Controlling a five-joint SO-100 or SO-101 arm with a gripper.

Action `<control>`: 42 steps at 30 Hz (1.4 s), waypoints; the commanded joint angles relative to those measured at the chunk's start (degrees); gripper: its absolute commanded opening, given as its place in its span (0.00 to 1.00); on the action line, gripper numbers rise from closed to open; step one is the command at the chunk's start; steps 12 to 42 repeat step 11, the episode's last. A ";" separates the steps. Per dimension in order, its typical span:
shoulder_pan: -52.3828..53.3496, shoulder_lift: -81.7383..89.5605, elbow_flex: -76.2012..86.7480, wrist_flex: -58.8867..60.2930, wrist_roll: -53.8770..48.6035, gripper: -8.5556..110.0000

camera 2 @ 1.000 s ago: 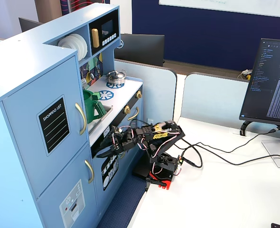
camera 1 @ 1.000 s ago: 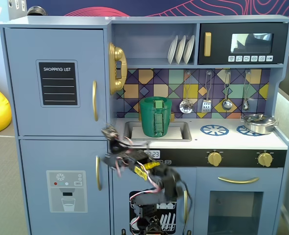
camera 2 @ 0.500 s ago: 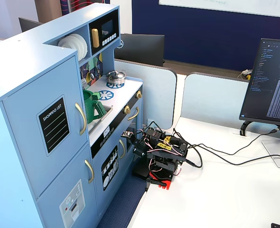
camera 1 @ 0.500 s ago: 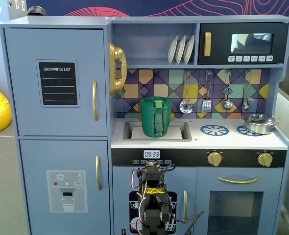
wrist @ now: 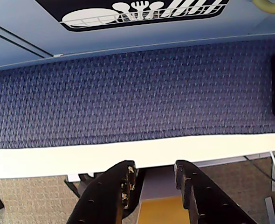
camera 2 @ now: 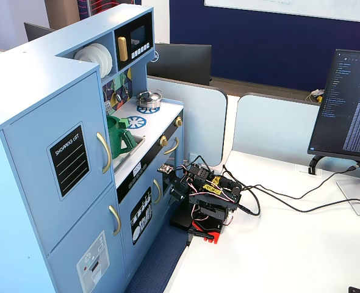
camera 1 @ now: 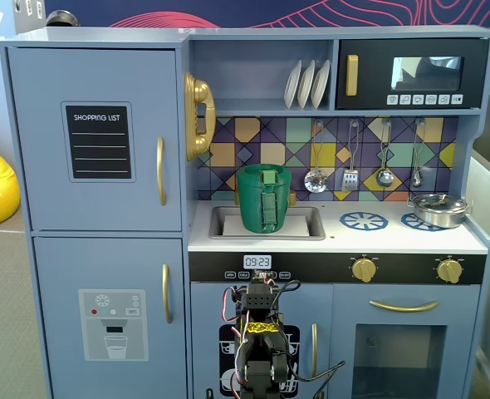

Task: Close the left cabinet door

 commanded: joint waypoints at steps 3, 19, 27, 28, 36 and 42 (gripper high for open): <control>0.35 -0.18 1.23 9.32 2.29 0.09; 0.35 -0.18 1.23 9.32 2.29 0.10; 0.35 -0.18 1.23 9.32 2.29 0.10; 0.35 -0.18 1.23 9.32 2.29 0.10; 0.35 -0.18 1.23 9.32 2.29 0.10; 0.35 -0.18 1.23 9.32 2.29 0.10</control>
